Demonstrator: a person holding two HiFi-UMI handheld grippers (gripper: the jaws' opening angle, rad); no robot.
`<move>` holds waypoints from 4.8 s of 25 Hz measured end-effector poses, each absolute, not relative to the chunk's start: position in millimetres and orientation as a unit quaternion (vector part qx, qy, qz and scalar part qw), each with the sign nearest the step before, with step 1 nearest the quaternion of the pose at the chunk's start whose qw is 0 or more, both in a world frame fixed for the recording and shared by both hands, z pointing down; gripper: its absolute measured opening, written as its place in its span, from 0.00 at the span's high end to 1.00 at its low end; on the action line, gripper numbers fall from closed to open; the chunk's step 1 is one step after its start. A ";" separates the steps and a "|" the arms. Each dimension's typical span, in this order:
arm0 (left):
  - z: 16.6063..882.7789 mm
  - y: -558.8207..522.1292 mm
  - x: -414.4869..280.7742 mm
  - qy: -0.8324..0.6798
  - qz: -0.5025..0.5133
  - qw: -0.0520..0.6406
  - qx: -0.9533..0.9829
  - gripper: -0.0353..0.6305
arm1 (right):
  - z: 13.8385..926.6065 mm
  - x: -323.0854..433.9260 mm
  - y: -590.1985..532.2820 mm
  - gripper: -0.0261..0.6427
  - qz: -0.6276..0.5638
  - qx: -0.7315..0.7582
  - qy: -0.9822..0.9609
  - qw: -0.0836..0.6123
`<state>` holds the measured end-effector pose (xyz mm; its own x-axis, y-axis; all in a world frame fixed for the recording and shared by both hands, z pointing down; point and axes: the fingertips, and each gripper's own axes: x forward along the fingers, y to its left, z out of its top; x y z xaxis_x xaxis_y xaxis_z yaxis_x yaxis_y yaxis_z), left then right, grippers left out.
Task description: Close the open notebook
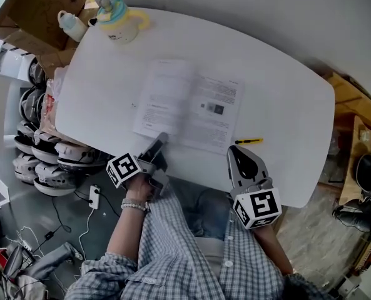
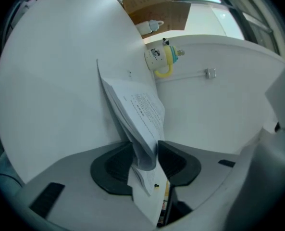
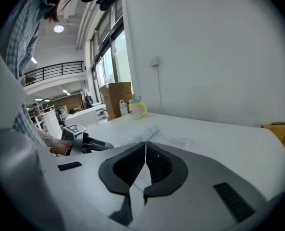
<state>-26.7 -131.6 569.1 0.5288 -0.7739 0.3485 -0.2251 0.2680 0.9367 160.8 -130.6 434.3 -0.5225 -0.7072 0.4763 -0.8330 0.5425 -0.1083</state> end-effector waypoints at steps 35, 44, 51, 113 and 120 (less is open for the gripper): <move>543.5 -127.1 12.7 -0.402 0.155 0.409 0.804 0.91 | 427.1 183.5 -118.0 0.93 0.160 0.509 -0.826 0.184; 543.6 -124.2 24.9 -0.383 0.205 0.362 0.825 0.91 | 424.3 188.8 -117.3 0.93 0.158 0.516 -0.822 0.182; 545.2 -122.9 34.8 -0.362 0.260 0.312 0.839 0.91 | 425.8 193.5 -116.7 0.93 0.160 0.520 -0.819 0.183; 510.5 -145.0 53.9 -0.283 0.346 0.157 0.881 0.94 | 409.3 185.8 -124.2 0.93 0.140 0.529 -0.820 0.166; 459.9 -148.1 35.3 -0.321 0.278 0.142 0.894 0.94 | 400.3 188.8 -125.6 0.93 0.131 0.541 -0.815 0.162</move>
<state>35.3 -148.1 459.9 0.6393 -0.4948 0.5885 -0.6524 -0.7542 0.0746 188.8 -125.6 400.3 -0.3616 -0.8393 0.4059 -0.9242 0.3802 -0.0372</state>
